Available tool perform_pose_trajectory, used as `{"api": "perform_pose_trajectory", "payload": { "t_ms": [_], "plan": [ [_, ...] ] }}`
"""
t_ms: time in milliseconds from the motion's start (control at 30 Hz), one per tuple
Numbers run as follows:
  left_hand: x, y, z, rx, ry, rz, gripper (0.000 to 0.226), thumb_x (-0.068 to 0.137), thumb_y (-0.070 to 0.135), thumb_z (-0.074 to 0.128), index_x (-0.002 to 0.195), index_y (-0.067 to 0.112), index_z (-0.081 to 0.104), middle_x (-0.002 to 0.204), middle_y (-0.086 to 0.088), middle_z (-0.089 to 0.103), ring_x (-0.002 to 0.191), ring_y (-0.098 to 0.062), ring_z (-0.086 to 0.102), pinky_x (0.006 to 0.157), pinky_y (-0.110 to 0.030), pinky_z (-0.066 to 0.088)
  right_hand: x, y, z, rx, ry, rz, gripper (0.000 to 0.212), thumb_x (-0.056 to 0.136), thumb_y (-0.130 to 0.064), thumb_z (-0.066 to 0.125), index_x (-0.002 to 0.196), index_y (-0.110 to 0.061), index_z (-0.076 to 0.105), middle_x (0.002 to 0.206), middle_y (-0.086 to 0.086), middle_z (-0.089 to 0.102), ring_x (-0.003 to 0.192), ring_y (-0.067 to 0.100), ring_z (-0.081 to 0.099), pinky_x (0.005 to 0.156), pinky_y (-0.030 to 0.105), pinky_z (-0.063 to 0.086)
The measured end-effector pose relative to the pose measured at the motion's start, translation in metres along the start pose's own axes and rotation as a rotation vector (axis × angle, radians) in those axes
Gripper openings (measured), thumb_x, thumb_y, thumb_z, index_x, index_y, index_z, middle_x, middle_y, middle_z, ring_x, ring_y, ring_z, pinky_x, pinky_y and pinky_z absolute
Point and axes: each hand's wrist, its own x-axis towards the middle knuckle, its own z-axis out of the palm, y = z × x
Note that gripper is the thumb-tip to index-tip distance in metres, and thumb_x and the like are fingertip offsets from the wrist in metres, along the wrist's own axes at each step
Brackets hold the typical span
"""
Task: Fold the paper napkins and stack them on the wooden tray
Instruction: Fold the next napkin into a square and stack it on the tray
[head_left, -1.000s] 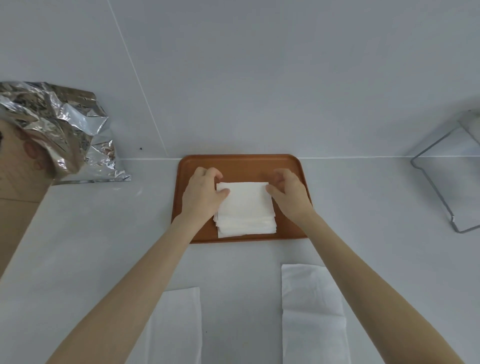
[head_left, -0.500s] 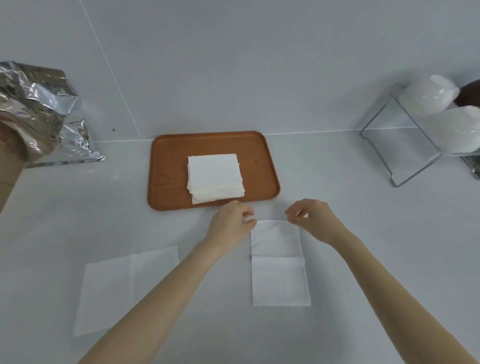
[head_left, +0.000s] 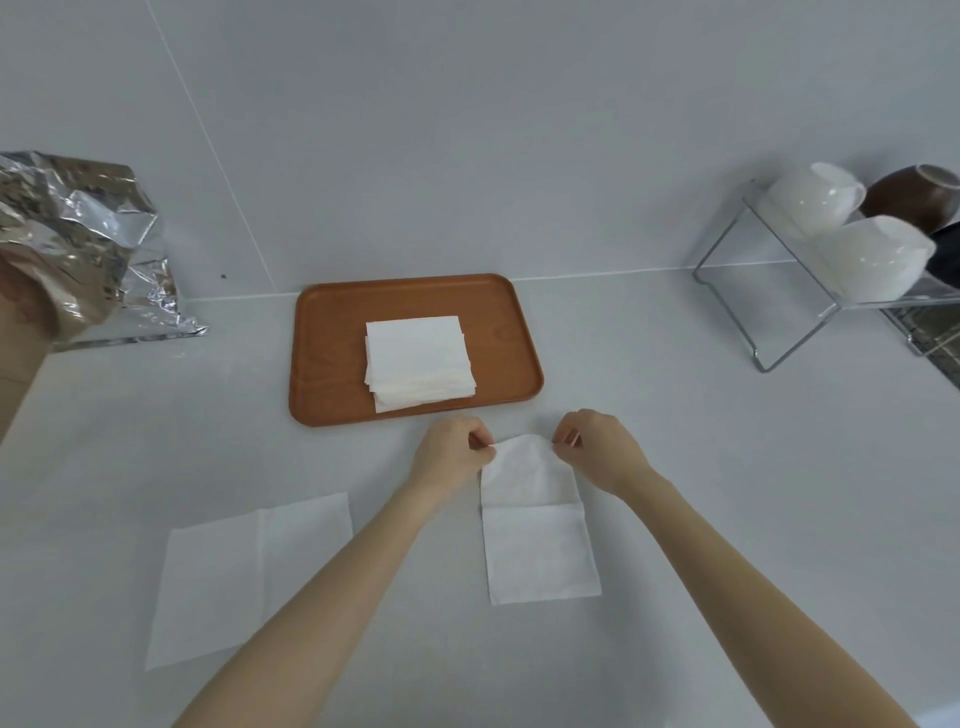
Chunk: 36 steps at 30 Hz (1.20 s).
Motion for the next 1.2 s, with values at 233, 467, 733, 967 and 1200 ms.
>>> {"api": "perform_pose_trajectory", "payload": {
  "t_ms": [233,467,733,967,1200],
  "plan": [
    [-0.017,0.016,-0.08,-0.423,0.074,-0.059,0.011,0.074,0.008,0.07,0.07,0.016,0.063,0.069,0.001,0.064,0.051,0.006,0.058,0.045,-0.002,0.037,-0.007,-0.049,-0.038,0.348,0.093,-0.164,0.015,0.08,-0.007,0.062,0.091,-0.017,0.063,0.08,-0.005,0.06,0.062,0.006,0.055,0.062,0.012,0.044],
    [-0.071,0.041,-0.134,-0.457,0.195,0.162,0.014,0.073,0.002,0.069,0.07,0.015,0.065,0.07,-0.001,0.065,0.059,-0.002,0.06,0.061,-0.007,0.048,-0.044,-0.092,-0.056,0.592,0.148,-0.297,0.012,0.079,-0.009,0.065,0.078,-0.021,0.069,0.081,0.007,0.069,0.069,0.02,0.064,0.065,0.026,0.051],
    [-0.124,-0.007,-0.096,-0.163,0.088,0.072,0.032,0.071,0.007,0.072,0.061,0.037,0.066,0.059,0.03,0.066,0.062,0.004,0.06,0.056,-0.004,0.04,-0.089,-0.067,-0.002,0.513,0.022,-0.34,0.019,0.083,-0.01,0.064,0.078,-0.028,0.07,0.086,-0.008,0.069,0.078,0.011,0.06,0.063,0.01,0.042],
    [-0.136,-0.031,-0.071,-0.101,0.027,-0.024,0.025,0.074,0.011,0.07,0.065,0.034,0.066,0.078,0.0,0.074,0.075,-0.004,0.064,0.062,-0.004,0.043,-0.097,-0.048,0.024,0.428,-0.032,-0.316,0.029,0.084,-0.009,0.062,0.076,-0.037,0.064,0.084,-0.006,0.069,0.08,0.007,0.058,0.061,0.01,0.041],
    [-0.109,-0.031,-0.087,-0.219,0.116,-0.05,0.021,0.073,0.005,0.07,0.067,0.025,0.068,0.073,0.002,0.071,0.063,0.002,0.063,0.063,-0.004,0.046,-0.067,-0.061,0.02,0.421,-0.027,-0.294,0.013,0.085,-0.013,0.06,0.085,-0.02,0.07,0.078,-0.015,0.066,0.067,0.002,0.055,0.06,0.012,0.041]
  ]
}}
